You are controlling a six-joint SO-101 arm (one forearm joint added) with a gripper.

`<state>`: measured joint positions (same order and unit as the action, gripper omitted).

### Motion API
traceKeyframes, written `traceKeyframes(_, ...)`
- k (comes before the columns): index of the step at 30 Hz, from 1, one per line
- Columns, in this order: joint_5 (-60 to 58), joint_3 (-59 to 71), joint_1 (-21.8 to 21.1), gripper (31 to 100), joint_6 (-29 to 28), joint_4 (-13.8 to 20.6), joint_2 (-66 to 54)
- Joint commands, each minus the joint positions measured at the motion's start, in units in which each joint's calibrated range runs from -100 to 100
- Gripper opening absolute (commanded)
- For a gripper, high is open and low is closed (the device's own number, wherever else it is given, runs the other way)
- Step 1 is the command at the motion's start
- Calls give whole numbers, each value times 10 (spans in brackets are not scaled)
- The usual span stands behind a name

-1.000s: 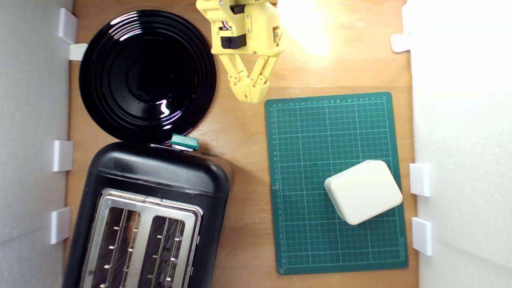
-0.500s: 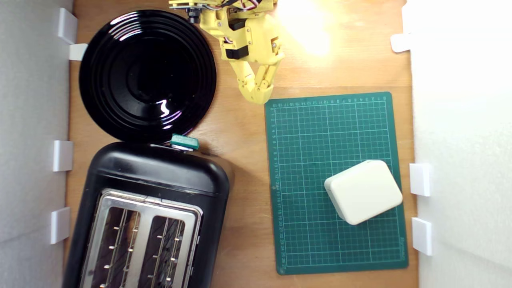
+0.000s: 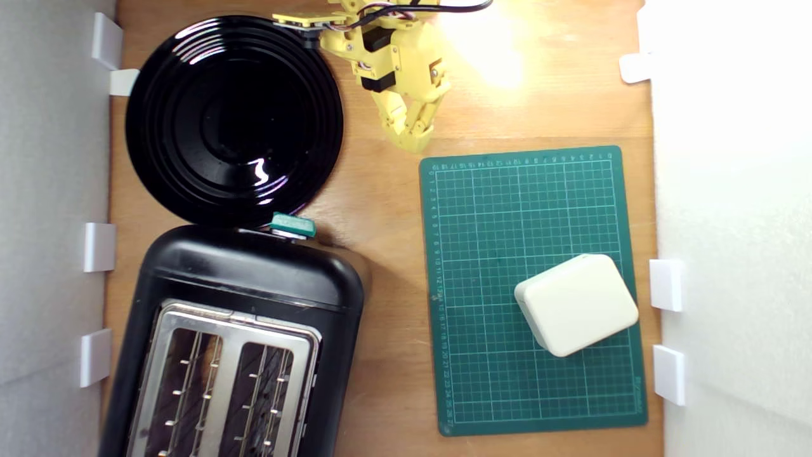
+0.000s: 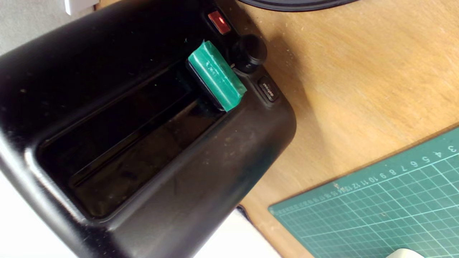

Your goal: Start toaster

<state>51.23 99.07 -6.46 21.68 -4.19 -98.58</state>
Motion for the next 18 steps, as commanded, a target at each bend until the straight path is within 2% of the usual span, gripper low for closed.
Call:
traceKeyframes(1, 7, 2, 0, 314, -2, 3, -8)
traceKeyframes(18, 41, 3, -1, 321, -1, 4, -8)
